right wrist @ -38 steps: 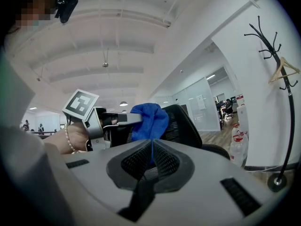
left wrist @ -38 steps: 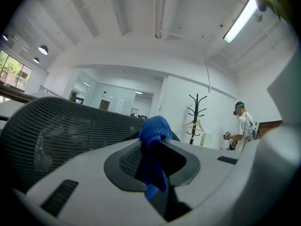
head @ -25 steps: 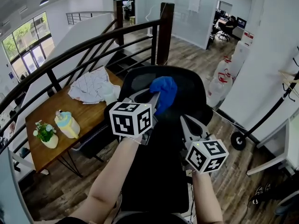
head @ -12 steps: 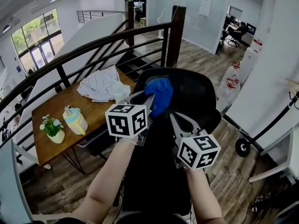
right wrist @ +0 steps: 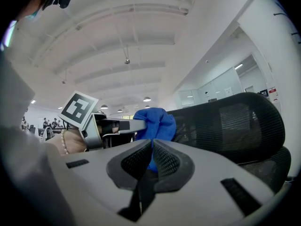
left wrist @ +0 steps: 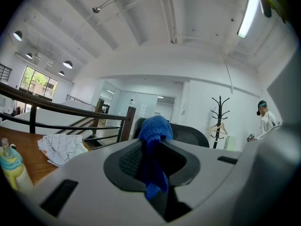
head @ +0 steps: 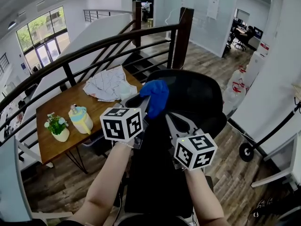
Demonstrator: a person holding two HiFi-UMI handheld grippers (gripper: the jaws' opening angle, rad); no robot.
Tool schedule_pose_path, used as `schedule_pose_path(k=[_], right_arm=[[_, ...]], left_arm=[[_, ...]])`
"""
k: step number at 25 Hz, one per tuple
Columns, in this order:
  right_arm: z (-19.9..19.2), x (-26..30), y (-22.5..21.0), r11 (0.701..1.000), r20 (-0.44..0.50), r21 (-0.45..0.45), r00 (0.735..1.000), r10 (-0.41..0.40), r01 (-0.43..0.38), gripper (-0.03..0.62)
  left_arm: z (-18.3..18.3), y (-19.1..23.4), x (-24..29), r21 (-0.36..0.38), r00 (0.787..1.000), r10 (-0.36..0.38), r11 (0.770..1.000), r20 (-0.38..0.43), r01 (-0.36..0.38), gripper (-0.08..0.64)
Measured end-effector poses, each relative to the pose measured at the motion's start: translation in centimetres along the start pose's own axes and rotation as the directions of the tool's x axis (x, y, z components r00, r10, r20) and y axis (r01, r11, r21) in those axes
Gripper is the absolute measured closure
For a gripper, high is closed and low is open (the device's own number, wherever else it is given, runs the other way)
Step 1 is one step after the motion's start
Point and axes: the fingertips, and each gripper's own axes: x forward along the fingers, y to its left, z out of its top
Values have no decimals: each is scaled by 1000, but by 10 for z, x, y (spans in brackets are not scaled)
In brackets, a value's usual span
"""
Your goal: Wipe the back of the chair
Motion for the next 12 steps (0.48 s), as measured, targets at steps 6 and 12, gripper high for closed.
schedule_pose_path(k=[6,12], right_arm=[[-5,-1,9,1000,13,25,1000,2,-3,563],[-22,-8,11,998,-1,52,1000,-26,26,562]], left_arm=[[-2,9,-18,-22,1000,9,1000,28,-8,482],[-8,15,-35,-48,998,5,999,58,-2,482]])
